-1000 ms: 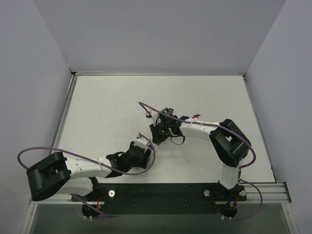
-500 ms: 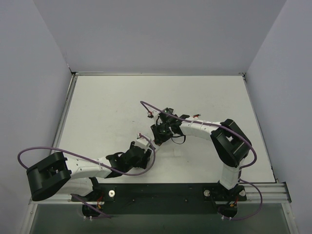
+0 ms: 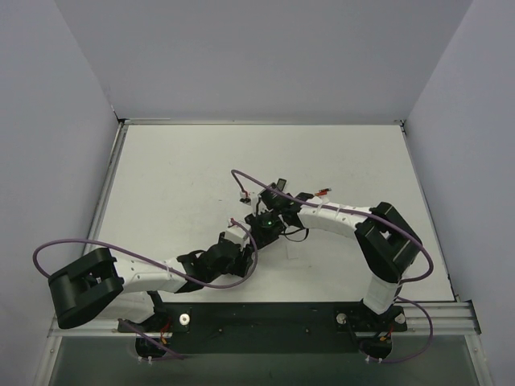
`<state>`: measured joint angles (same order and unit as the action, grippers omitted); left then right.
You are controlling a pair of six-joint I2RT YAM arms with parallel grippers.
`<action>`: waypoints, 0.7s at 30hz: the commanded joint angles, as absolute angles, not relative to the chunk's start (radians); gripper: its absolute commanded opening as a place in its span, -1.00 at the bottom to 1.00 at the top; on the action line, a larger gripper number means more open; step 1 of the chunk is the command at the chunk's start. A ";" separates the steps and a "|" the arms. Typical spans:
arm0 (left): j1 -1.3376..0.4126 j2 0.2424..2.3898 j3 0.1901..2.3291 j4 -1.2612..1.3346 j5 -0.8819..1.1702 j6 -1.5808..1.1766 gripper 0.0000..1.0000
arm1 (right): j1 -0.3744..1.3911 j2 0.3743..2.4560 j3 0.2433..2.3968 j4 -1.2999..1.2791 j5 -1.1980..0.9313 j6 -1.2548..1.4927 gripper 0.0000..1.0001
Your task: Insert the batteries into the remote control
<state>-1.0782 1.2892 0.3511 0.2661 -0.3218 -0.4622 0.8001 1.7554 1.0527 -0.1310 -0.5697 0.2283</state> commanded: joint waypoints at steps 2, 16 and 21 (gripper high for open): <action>-1.078 1.309 0.337 0.249 -0.239 -0.495 -1.00 | 0.773 1.684 1.020 -0.123 -0.542 0.265 -0.56; -1.078 1.316 0.339 0.250 -0.239 -0.494 -1.00 | 0.767 1.586 0.991 -0.110 -0.272 0.160 -0.56; -1.080 1.319 0.341 0.249 -0.239 -0.494 -1.00 | 0.785 1.632 1.034 -0.121 -0.219 0.114 -0.57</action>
